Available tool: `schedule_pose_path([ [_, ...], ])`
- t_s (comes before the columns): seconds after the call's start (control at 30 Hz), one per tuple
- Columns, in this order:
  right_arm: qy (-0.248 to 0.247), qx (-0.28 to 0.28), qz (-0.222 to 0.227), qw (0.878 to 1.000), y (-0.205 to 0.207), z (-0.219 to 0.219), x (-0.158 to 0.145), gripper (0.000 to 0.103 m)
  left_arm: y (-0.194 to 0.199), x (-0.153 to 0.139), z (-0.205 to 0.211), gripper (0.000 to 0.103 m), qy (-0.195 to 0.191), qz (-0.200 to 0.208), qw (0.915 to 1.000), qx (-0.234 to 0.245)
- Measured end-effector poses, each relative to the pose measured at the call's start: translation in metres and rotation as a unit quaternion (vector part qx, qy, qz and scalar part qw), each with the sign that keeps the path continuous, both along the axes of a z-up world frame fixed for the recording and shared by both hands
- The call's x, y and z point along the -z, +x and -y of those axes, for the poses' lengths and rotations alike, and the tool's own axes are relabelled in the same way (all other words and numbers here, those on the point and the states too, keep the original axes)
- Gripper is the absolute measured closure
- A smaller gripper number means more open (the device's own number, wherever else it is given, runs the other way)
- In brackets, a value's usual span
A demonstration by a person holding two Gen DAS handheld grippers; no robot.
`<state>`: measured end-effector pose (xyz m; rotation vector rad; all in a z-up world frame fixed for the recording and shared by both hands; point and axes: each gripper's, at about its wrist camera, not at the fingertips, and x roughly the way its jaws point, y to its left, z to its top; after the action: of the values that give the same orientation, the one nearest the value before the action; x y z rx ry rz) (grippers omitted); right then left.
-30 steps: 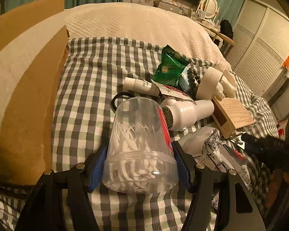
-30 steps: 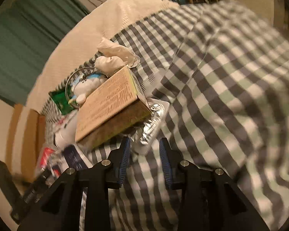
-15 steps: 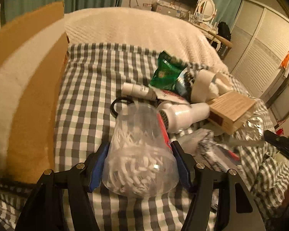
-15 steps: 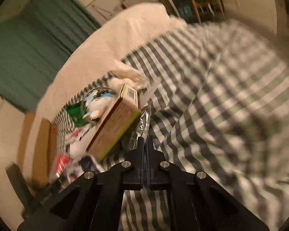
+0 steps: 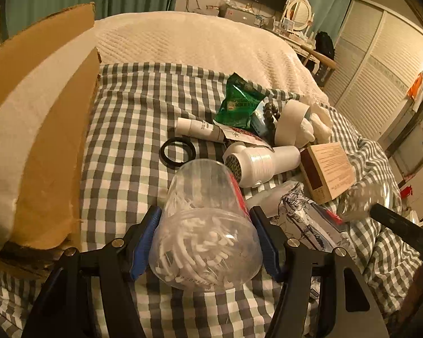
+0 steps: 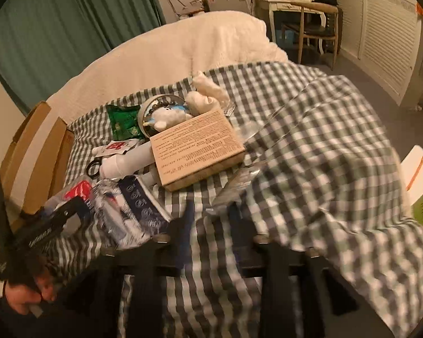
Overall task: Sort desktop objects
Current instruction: 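Grasp the silver foil packet with the right gripper, then drop the floss jar into the cardboard box while the right gripper drops the foil packet there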
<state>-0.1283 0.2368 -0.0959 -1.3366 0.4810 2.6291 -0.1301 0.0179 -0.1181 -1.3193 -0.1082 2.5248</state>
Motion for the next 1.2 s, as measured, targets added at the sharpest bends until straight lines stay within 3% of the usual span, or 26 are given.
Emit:
schedule_pose_path([
  [0.07,0.002,-0.003,0.005,1.000,-0.013,0.001,0.010,0.077,-0.002,0.004,-0.001,0.038,-0.003,-0.001,1.0000,0.001],
  [0.1,0.000,0.001,0.007,1.000,-0.018,0.000,0.015,0.094,-0.002,0.005,-0.002,0.038,-0.003,-0.001,1.0000,0.002],
  [0.33,0.005,0.059,0.000,0.998,-0.017,-0.014,0.021,0.097,-0.001,0.002,0.003,0.038,0.006,0.000,1.0000,-0.005],
  [0.53,0.001,0.072,-0.008,0.997,0.015,-0.016,0.001,0.098,0.011,-0.023,0.012,0.038,0.026,-0.009,0.9996,-0.007],
  [0.73,0.024,0.023,-0.048,0.998,0.044,0.022,-0.062,0.098,0.032,-0.071,0.027,0.038,0.061,-0.038,0.9974,0.001],
  [0.93,0.028,-0.060,-0.082,0.994,0.049,0.087,-0.113,0.098,0.033,-0.150,0.068,0.038,0.082,-0.099,0.9917,0.004],
  [1.07,0.013,-0.139,-0.110,0.984,0.030,0.153,-0.149,0.098,0.014,-0.195,0.114,0.038,0.054,-0.137,0.9890,-0.019],
  [1.2,-0.008,-0.215,-0.114,0.970,-0.008,0.222,-0.162,0.098,-0.008,-0.202,0.161,0.038,0.001,-0.138,0.9891,-0.053],
])
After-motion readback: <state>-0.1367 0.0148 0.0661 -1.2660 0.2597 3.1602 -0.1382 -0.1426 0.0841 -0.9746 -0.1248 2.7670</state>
